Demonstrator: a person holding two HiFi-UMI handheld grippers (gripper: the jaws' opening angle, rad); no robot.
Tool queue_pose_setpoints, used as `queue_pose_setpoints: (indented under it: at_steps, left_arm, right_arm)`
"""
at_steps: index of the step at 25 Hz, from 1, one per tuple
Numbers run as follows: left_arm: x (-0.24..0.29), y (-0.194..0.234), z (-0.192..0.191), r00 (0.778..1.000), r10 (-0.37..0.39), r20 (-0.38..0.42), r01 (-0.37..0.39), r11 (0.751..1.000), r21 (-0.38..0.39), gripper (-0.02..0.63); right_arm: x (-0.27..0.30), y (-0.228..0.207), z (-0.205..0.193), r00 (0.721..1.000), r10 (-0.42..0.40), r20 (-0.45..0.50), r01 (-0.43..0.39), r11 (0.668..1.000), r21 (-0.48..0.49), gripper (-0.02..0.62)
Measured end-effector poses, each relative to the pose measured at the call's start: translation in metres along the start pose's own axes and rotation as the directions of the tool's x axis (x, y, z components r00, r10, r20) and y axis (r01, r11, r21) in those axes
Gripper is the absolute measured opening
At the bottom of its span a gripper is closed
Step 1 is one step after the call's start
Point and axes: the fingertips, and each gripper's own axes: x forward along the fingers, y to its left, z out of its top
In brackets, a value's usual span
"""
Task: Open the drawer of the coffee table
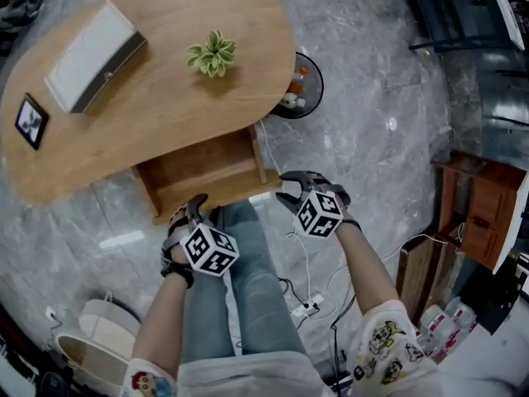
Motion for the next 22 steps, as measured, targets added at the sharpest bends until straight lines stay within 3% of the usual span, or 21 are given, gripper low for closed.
queue_pose_setpoints:
  at_steps: [5,12,18,22]
  left_arm:
    - [-0.062,0.030,0.014,0.995,0.074,0.072,-0.070,0.996,-0.054,0.163]
    - [-0.181,0.055,0.026,0.964,0.192,0.184,-0.175,0.979,-0.107,0.160]
    - [-0.276,0.071,0.047,0.911,0.298,0.284,-0.247,0.947,-0.204,0.150]
    - [-0.330,0.076,0.074,0.859,0.371,0.352,-0.283,0.919,-0.275,0.150]
  right_arm:
    - [-0.048,-0.003,0.060,0.991,-0.096,0.093,0.093,0.995,0.040,0.141]
    - [-0.154,0.007,0.152,0.941,-0.237,0.240,0.220,0.971,0.096,0.141]
    - [-0.241,0.008,0.211,0.870,-0.340,0.357,0.284,0.938,0.201,0.141]
    - [-0.295,0.011,0.238,0.840,-0.349,0.415,0.295,0.936,0.190,0.141]
